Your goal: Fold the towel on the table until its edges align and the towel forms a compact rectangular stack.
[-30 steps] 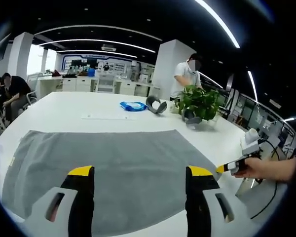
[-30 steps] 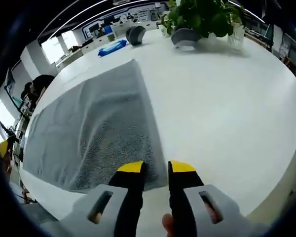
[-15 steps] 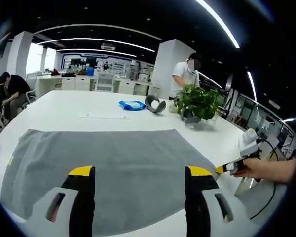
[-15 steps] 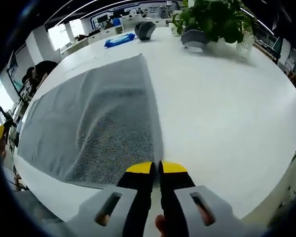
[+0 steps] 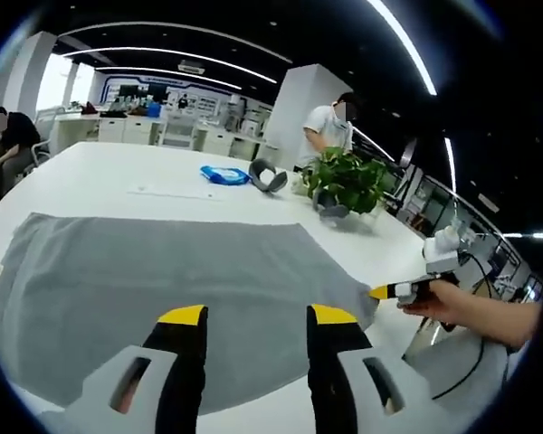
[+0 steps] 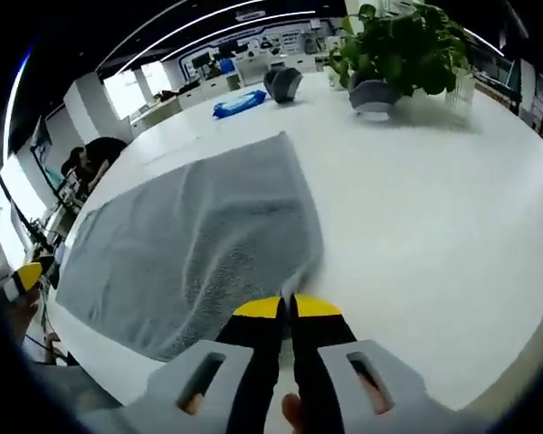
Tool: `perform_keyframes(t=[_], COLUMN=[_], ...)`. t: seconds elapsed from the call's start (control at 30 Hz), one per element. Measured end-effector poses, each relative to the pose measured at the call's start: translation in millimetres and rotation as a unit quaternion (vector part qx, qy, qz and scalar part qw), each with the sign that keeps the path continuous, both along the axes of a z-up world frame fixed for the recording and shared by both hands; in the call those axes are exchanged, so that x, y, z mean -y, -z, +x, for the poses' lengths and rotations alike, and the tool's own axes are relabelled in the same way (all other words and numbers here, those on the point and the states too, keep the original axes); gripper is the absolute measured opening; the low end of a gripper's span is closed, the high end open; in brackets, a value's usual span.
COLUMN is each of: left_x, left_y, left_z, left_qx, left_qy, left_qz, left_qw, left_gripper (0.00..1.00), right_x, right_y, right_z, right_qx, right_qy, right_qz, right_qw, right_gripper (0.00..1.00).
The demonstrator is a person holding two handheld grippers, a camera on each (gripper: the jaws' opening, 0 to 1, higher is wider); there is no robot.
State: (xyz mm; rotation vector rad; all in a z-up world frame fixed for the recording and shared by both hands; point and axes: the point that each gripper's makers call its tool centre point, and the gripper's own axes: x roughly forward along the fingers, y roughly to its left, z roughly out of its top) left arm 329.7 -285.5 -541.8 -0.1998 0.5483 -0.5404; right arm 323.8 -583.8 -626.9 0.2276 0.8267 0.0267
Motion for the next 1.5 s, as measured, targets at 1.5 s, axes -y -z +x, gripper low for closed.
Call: perform_keyframes(t=[1.5], left_x=[72], left_y=[3.1], left_z=[-5.4], left_qx=[-0.077], left_qy=[0.108], left_qz=[-0.058], left_qw=[0.9895], left_gripper=[0.32], right_x=[-110], right_y=[-30.5], right_z=[12], right_qx=[0.061], right_qy=[-0.223], right_qz=[-0.002], right_qw=[0.973], right_gripper=[0.01])
